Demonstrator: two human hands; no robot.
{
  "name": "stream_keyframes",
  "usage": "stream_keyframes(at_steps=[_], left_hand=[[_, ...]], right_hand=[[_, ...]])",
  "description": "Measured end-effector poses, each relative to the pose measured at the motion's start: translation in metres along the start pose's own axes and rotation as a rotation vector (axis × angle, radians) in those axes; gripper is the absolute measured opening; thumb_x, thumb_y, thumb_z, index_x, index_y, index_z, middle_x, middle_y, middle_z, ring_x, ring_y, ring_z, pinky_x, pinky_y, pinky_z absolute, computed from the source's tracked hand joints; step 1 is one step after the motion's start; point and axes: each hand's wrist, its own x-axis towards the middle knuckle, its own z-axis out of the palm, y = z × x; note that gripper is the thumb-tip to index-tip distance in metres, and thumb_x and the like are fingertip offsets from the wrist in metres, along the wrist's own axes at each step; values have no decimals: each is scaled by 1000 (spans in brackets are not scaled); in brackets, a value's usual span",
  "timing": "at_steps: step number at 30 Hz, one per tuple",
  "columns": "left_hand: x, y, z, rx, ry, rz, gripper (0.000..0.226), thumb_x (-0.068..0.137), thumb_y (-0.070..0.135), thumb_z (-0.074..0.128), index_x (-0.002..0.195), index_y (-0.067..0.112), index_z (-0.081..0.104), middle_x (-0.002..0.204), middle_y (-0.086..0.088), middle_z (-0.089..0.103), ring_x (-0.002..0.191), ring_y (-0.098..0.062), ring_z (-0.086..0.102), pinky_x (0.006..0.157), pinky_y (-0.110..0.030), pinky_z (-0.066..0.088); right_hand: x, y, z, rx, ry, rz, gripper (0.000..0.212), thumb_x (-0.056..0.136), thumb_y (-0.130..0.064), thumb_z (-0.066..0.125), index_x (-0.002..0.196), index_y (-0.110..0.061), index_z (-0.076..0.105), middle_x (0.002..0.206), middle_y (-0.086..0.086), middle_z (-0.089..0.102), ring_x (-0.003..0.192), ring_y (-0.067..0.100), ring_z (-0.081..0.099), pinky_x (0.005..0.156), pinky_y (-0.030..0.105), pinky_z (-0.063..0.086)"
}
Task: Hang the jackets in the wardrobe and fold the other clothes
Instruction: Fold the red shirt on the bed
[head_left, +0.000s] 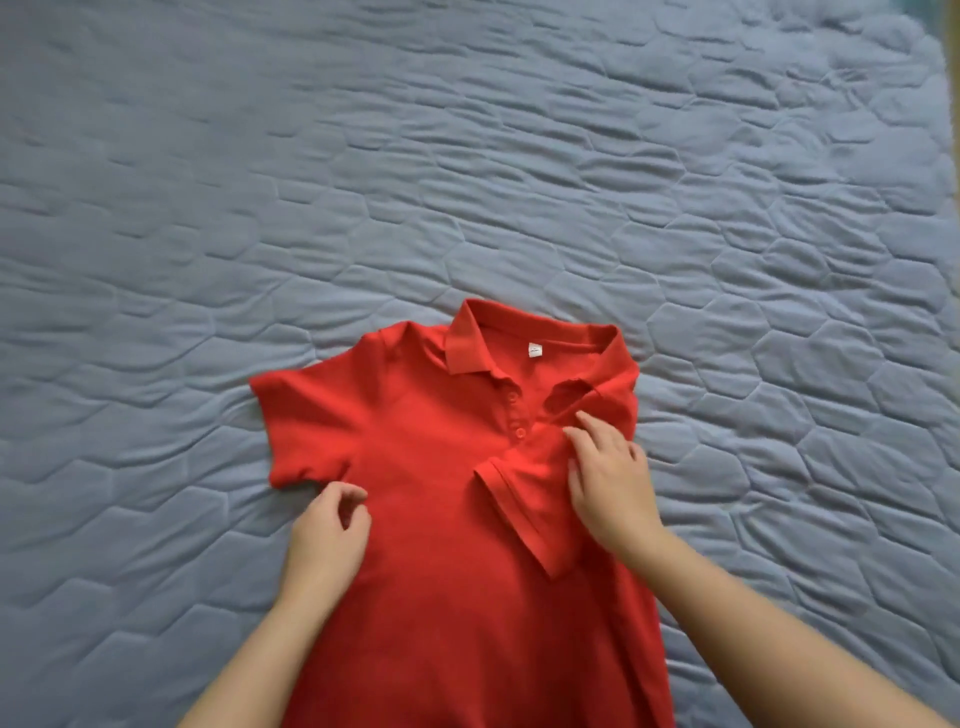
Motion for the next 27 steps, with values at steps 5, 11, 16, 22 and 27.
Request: stream_keyframes(at_steps=[5, 11, 16, 22, 27], left_hand=[[-7, 36, 55, -198, -242, -91, 35, 81, 14, 71, 111, 17, 53, 98, 0, 62, 84, -19, 60, 80, -25, 45], [-12, 83, 122, -471, -512, -418, 28, 82, 24, 73, 102, 11, 59, 91, -8, 66, 74, -20, 62, 63, -31, 52], [-4, 93, 151, -432, -379, -240, 29, 86, 20, 67, 61, 15, 51, 67, -7, 56, 67, -22, 57, 73, -49, 56], [-6, 92, 156, -707, -315, -468, 24, 90, 24, 62, 72, 13, 51, 88, -20, 61, 81, -30, 63, 66, -44, 58], [-65, 100, 162, -981, -686, -665, 18, 88, 33, 64, 99, 19, 61, 96, -5, 71, 84, -17, 69, 66, -31, 53]], right_hand=[[63, 44, -39, -201, -5, -113, 47, 75, -16, 58, 122, -20, 56, 124, 1, 57, 111, 29, 53, 84, 39, 42], [118, 72, -89, -300, -693, -265, 33, 86, -28, 68, 114, -13, 64, 98, 6, 61, 89, 24, 57, 72, 27, 38], [149, 92, -107, -456, -691, -189, 34, 91, -36, 61, 99, -4, 69, 96, 17, 66, 78, 26, 54, 69, 30, 38], [142, 99, -82, -97, -377, -170, 32, 84, -31, 71, 91, 0, 71, 103, 20, 59, 96, 30, 56, 87, 36, 43], [136, 113, -90, -74, -416, -159, 23, 85, -23, 71, 92, -2, 71, 106, 17, 57, 91, 23, 53, 88, 30, 41]])
